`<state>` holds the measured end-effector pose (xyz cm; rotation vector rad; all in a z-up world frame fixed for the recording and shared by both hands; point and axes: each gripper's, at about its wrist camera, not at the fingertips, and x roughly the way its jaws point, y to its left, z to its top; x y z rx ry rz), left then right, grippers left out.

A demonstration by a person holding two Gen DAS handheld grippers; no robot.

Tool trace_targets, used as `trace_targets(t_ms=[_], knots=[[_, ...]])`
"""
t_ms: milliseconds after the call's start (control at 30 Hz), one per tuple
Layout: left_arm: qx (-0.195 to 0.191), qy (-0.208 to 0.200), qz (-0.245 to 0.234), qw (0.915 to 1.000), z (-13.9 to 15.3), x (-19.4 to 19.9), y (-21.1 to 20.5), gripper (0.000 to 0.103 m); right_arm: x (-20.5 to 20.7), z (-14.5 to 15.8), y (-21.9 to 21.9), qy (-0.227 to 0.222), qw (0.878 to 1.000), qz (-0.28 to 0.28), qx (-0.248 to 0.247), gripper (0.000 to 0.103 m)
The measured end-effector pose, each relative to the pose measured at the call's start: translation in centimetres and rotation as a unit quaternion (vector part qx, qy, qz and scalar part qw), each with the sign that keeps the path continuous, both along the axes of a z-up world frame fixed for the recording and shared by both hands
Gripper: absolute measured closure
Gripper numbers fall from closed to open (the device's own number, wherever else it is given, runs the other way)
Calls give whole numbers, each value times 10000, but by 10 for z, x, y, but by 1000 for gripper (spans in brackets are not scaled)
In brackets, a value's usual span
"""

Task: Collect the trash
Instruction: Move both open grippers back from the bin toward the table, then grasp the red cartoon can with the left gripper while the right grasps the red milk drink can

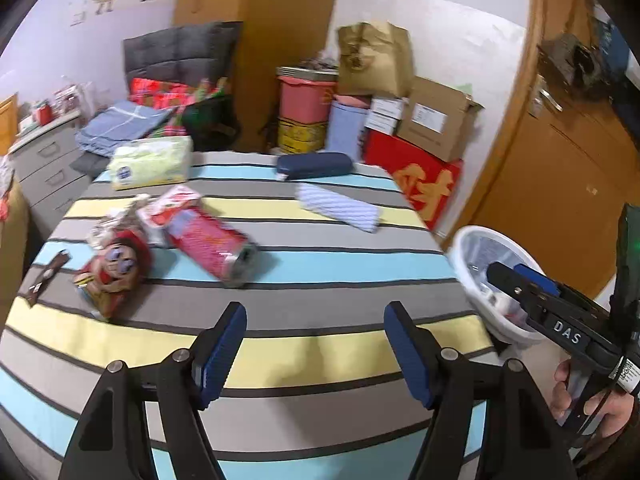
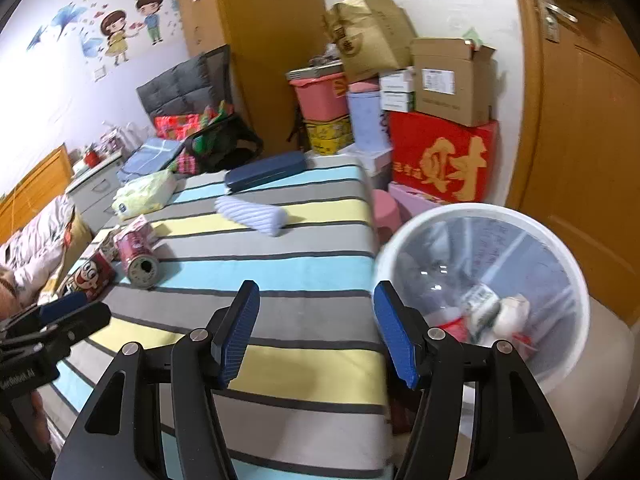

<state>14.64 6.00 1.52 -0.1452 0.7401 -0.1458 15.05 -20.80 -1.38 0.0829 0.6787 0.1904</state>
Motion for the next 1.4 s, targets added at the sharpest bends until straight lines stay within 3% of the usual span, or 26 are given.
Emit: trace_targets(t_ms=[433, 633, 1400], knots=[[101, 25, 996, 9950, -5, -1, 103, 31, 19, -2, 72, 67, 9972, 746, -86, 42], [91, 87, 1230, 9923, -10, 7, 142, 29, 30, -2, 107, 72, 9931, 1173, -29, 42], [400, 737, 626, 9945, -47, 64, 166, 29, 69, -25, 188, 425, 9748, 2142, -448, 39]])
